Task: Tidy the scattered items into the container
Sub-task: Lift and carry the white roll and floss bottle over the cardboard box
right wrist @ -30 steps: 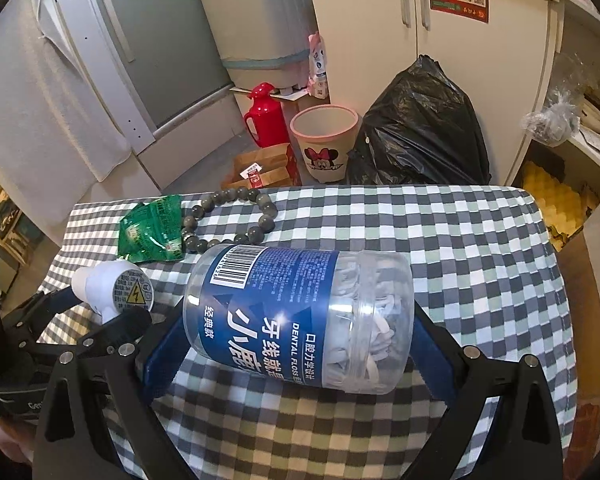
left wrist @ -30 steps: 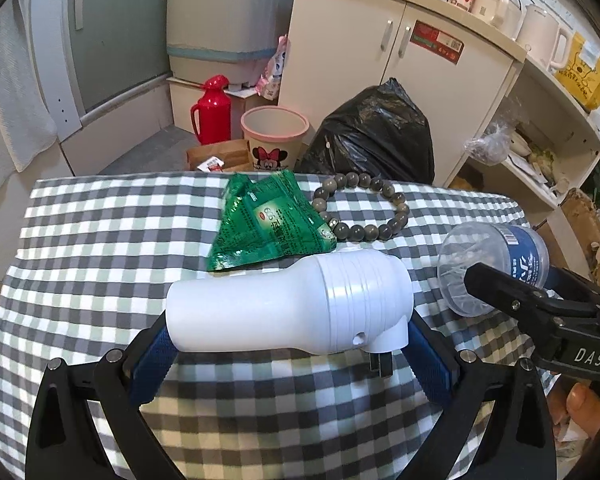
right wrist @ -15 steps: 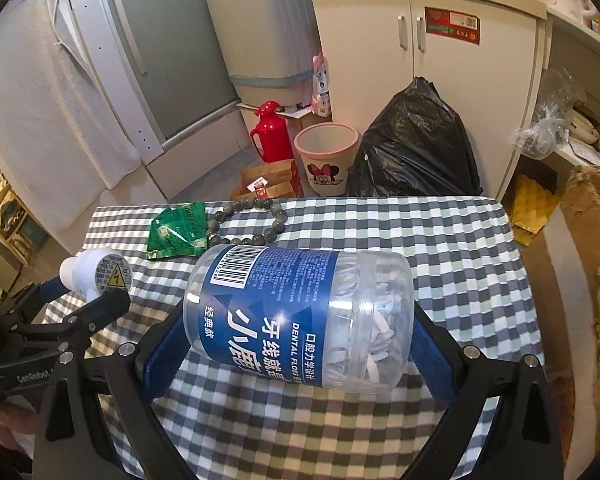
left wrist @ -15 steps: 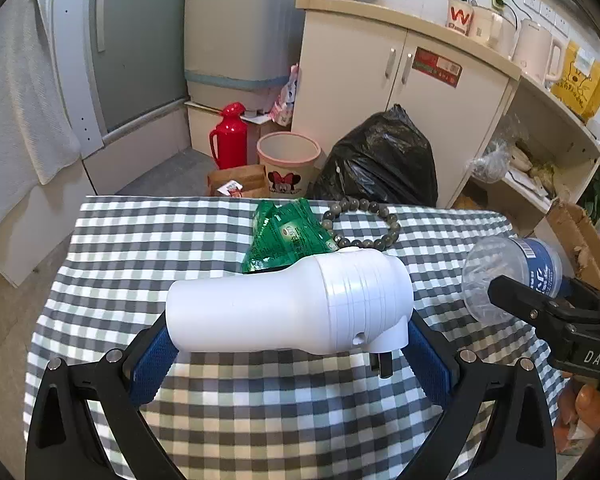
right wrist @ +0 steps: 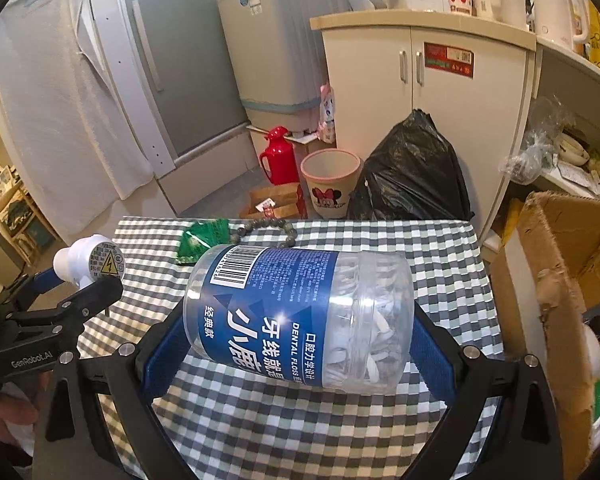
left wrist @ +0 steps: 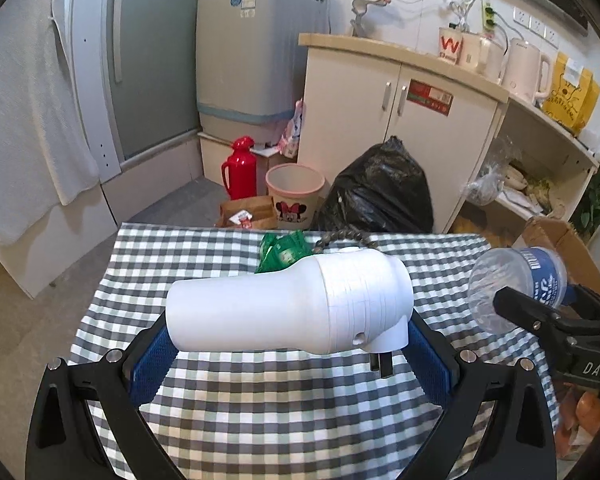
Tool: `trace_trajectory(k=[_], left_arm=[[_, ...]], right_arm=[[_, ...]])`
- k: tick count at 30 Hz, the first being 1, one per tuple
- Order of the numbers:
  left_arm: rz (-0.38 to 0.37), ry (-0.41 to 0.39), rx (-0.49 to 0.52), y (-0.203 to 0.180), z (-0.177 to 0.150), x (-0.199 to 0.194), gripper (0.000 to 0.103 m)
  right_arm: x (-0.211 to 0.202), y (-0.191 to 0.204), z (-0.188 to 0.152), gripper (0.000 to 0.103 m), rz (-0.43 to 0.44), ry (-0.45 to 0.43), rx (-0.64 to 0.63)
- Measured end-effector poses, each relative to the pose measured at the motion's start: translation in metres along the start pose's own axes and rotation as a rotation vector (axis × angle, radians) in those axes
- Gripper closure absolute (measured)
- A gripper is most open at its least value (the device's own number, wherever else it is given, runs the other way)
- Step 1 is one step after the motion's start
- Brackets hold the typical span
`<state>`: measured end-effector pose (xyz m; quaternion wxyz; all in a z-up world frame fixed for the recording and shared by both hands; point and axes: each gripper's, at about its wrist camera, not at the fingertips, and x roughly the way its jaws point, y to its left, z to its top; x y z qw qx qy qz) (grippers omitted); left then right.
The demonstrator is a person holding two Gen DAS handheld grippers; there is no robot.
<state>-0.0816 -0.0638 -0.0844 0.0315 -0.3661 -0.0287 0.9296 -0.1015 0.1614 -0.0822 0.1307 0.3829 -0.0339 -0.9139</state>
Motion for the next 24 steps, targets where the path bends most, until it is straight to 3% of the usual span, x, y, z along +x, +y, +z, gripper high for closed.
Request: trace_trajectory(k=[24], left_arm=[[0.018, -0.147, 0.001, -0.028, 0.019, -0.098, 0.001]], right_arm=[[-0.083, 0.009, -0.004, 0.005, 0.013, -0.089, -0.054]])
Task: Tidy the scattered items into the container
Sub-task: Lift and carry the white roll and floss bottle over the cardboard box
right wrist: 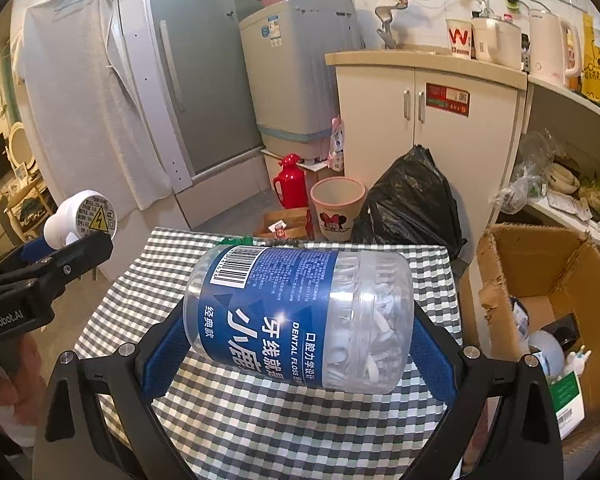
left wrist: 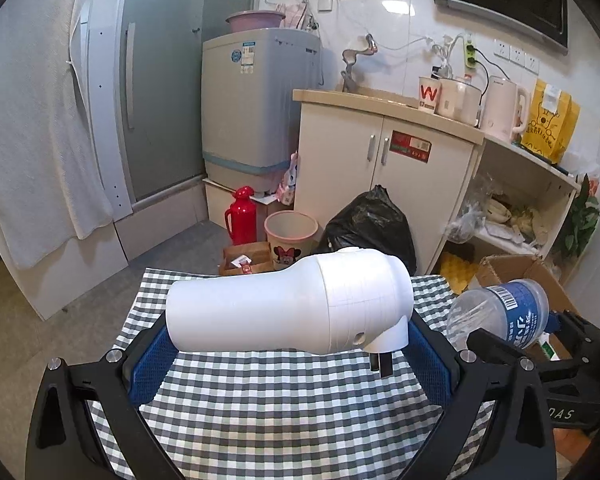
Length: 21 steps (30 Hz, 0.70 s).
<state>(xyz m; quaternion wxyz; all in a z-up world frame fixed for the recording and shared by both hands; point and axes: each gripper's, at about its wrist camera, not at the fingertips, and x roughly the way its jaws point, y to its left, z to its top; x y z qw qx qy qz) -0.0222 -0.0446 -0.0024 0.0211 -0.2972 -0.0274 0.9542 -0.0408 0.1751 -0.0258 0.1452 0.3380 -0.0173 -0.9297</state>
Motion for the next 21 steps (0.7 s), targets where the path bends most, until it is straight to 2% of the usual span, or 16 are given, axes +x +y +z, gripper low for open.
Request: trace_trajectory(k=[6, 15, 18, 21], left_arm=[[0.028, -0.032, 0.015, -0.009, 0.002, -0.018, 0.001], [0.004, -0.077, 0.015, -0.021, 0.002, -0.048, 0.001], [-0.001, -0.091, 0.02, -0.025, 0.003, -0.057, 0.001], [0.002, -0.087, 0.031, -0.03, 0.001, -0.054, 0.001]], right_arm=[[-0.021, 0.003, 0.003, 0.005, -0.003, -0.024, -0.02], [-0.055, -0.001, 0.006, 0.007, -0.034, -0.079, -0.025], [-0.062, -0.002, 0.008, 0.014, -0.04, -0.09, -0.032], [-0.049, -0.003, 0.005, 0.033, -0.041, -0.069, -0.046]])
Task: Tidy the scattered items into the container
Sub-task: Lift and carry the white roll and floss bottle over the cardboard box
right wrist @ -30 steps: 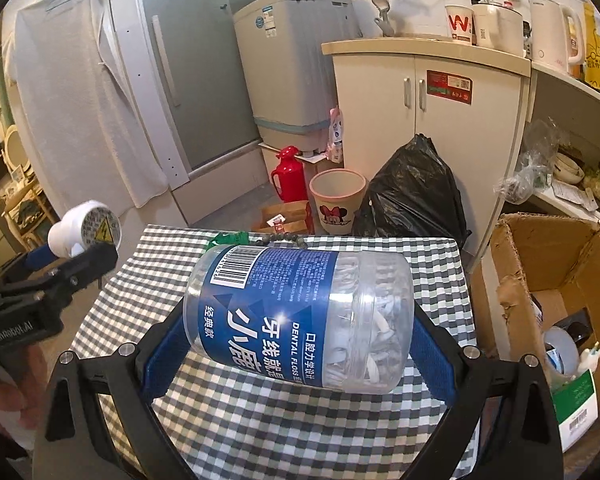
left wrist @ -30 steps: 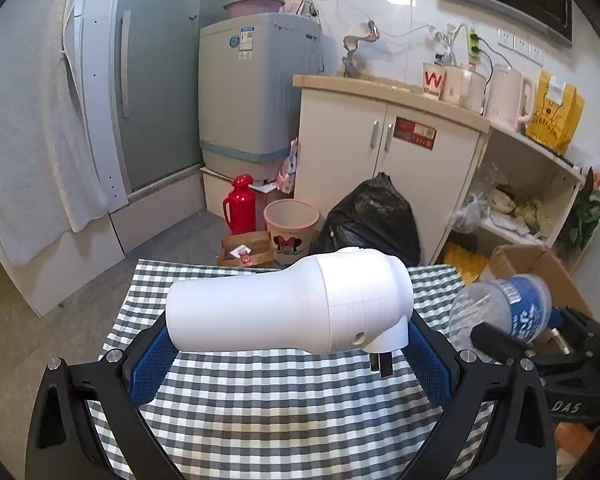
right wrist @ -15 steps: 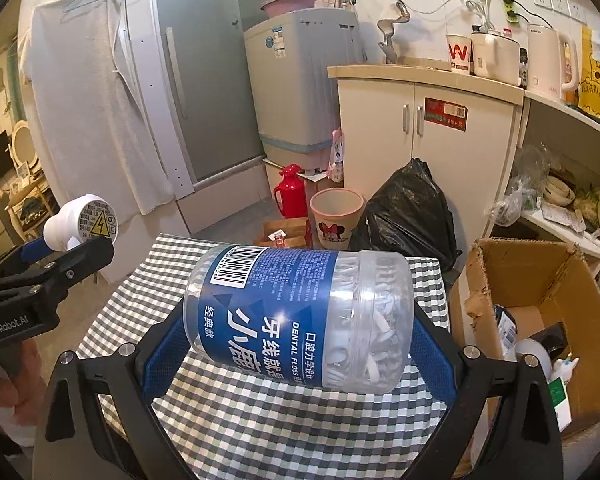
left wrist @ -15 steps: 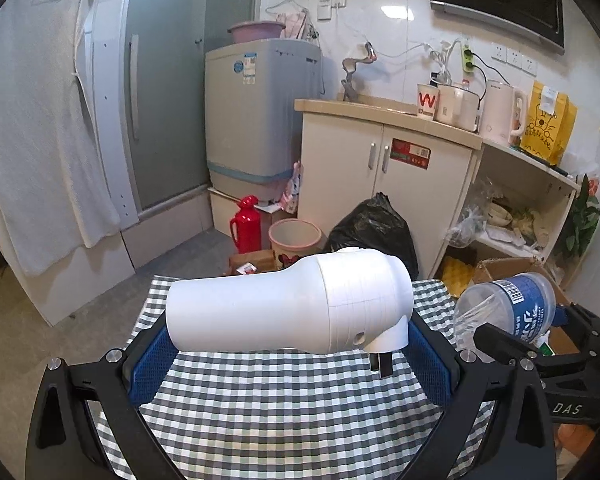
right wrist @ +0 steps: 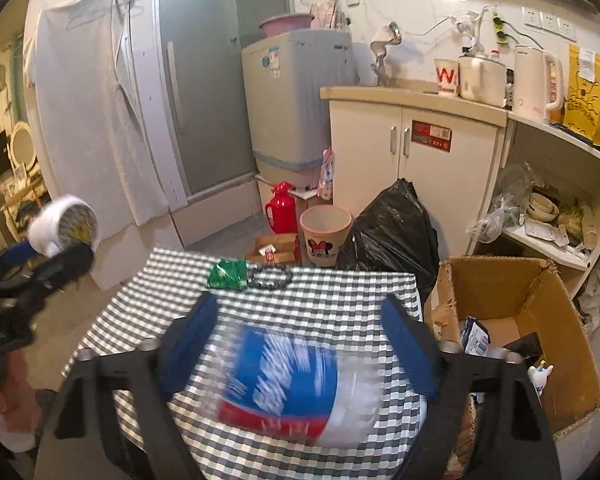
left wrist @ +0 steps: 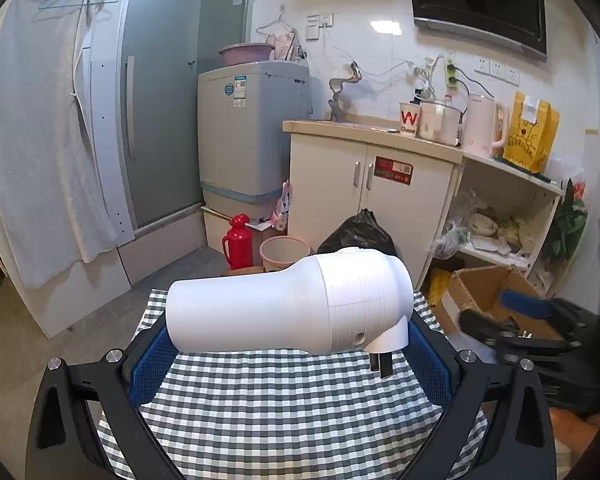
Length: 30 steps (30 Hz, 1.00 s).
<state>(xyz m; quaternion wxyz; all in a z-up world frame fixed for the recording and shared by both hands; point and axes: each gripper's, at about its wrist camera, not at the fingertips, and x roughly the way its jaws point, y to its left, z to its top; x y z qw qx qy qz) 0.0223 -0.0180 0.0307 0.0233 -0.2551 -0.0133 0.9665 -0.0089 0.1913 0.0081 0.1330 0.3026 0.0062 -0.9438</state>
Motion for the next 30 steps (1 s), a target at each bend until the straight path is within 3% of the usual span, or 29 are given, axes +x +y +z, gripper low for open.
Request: trace_trajectory(k=[1, 2, 3, 4, 6, 8, 10, 12, 14, 16, 19, 25, 27, 28, 30], left_arm=[[0.007, 0.015, -0.001, 0.0, -0.002, 0.005, 0.001], [0.008, 0.026, -0.004, 0.0, -0.004, 0.007, 0.001], [0.007, 0.033, -0.005, 0.002, -0.006, 0.008, 0.001], [0.011, 0.035, -0.003, 0.003, -0.008, 0.009, 0.001], [0.028, 0.038, -0.005, 0.008, -0.01, 0.012, 0.001], [0.029, 0.041, -0.021, 0.013, -0.011, 0.014, 0.001], [0.03, 0.041, -0.031, 0.016, -0.012, 0.017, 0.001], [0.026, 0.043, -0.04, 0.017, -0.012, 0.022, 0.001], [0.015, 0.047, -0.043, 0.015, -0.011, 0.027, 0.001], [0.005, 0.049, -0.042, 0.012, -0.011, 0.031, 0.001], [-0.013, 0.056, -0.03, 0.003, -0.011, 0.037, 0.001], [-0.018, 0.064, -0.014, -0.003, -0.011, 0.04, 0.001], [-0.016, 0.072, -0.011, -0.003, -0.012, 0.043, 0.001], [-0.013, 0.074, -0.008, -0.004, -0.012, 0.045, 0.001], [-0.013, 0.077, -0.01, -0.005, -0.011, 0.047, 0.001]], right_arm=[[0.021, -0.001, -0.005, 0.047, 0.01, 0.037, 0.001], [0.035, -0.005, -0.008, 0.071, 0.024, 0.067, 0.013], [0.053, -0.008, -0.014, 0.074, 0.053, 0.115, 0.039], [0.072, -0.012, -0.023, 0.074, 0.095, 0.156, 0.066], [0.089, -0.017, -0.033, 0.069, 0.095, 0.186, 0.076], [0.101, -0.021, -0.049, 0.04, 0.082, 0.231, 0.056], [0.103, -0.027, -0.071, 0.022, 0.111, 0.284, 0.073], [0.097, -0.025, -0.088, 0.022, 0.125, 0.325, 0.045], [0.093, -0.021, -0.1, 0.013, 0.153, 0.343, 0.021], [0.095, -0.018, -0.112, 0.01, 0.147, 0.371, 0.005], [0.099, -0.013, -0.12, 0.01, 0.208, 0.375, 0.015], [0.113, 0.019, -0.13, 0.01, 0.243, 0.388, -0.128], [0.12, 0.023, -0.13, 0.02, 0.256, 0.404, -0.148], [0.122, 0.027, -0.13, 0.03, 0.261, 0.409, -0.17], [0.131, 0.034, -0.13, 0.037, 0.274, 0.422, -0.221]])
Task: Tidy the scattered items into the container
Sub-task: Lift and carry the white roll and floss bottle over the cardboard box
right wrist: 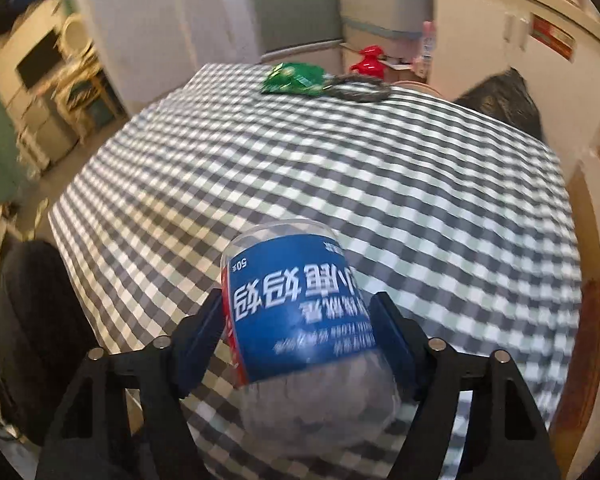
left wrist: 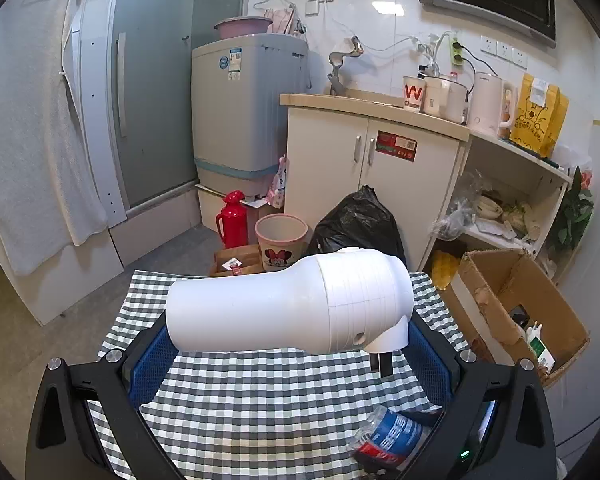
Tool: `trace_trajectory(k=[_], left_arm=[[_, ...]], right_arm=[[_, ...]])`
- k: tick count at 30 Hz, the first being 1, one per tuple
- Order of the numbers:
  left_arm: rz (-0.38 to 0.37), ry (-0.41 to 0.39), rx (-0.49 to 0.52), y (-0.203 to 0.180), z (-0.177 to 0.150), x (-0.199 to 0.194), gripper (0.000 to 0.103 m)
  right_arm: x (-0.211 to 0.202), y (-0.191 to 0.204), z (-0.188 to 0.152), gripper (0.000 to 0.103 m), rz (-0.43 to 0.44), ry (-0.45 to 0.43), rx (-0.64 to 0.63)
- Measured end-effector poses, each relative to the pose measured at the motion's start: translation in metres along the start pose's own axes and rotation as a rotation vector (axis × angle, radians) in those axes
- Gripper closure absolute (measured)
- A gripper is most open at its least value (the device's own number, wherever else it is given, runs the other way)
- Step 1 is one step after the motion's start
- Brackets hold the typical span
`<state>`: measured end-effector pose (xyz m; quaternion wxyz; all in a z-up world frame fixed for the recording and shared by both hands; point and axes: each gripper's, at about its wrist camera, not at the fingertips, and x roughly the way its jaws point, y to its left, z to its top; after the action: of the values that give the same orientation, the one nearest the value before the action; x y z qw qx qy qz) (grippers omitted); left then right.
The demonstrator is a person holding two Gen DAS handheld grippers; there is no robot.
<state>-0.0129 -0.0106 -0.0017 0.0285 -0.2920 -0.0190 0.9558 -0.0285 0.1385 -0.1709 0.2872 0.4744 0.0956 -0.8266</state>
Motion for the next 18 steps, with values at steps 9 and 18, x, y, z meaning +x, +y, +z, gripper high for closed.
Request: trace_trajectory(k=[9, 18], left_arm=[[-0.001, 0.001, 0.002, -0.01, 0.008, 0.01, 0.001], [-0.063, -0.029, 0.027, -0.051, 0.028, 0.02, 0.001]], right_arm=[[-0.02, -0.021, 0.0, 0.04, 0.013, -0.041, 0.073], [-0.12, -0.068, 0.012, 0.04, -0.119, -0.249, 0.18]])
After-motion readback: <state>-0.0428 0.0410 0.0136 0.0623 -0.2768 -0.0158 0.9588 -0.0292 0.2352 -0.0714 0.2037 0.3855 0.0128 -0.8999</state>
